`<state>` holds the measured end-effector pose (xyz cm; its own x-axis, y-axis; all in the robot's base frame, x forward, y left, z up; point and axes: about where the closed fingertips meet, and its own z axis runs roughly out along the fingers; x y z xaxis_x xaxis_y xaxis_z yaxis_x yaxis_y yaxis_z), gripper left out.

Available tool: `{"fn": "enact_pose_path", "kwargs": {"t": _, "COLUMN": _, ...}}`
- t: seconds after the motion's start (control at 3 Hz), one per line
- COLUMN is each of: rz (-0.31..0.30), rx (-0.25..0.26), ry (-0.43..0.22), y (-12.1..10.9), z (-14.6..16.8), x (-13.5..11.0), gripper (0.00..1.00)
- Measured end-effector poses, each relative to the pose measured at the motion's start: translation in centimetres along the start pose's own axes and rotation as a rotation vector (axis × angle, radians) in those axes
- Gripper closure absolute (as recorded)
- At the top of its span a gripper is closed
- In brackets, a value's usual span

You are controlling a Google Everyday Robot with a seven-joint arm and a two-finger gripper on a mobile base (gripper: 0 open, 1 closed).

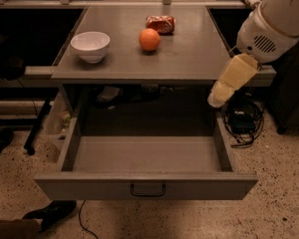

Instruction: Place orange into top drawer

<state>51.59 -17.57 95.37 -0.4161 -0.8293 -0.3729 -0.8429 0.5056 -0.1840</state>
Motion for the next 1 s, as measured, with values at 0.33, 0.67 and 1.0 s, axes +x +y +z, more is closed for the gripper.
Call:
{"fn": "enact_pose_path", "kwargs": {"t": 0.33, "rz": 0.157, "rx": 0.040, "ry": -0.094, "y": -2.0, "z": 2.7, "x": -3.0, "gripper": 0.00}}
{"fn": "enact_pose_path", "kwargs": {"t": 0.67, "rz": 0.208, "rx": 0.073, "ry": -0.141, "y": -2.9, "z": 2.6, "x": -4.1, "gripper": 0.00}}
{"fn": "enact_pose_path", "kwargs": {"t": 1.0, "rz": 0.208, "rx": 0.073, "ry": -0.141, "y": -2.9, "z": 2.6, "x": -4.1, "gripper": 0.00}}
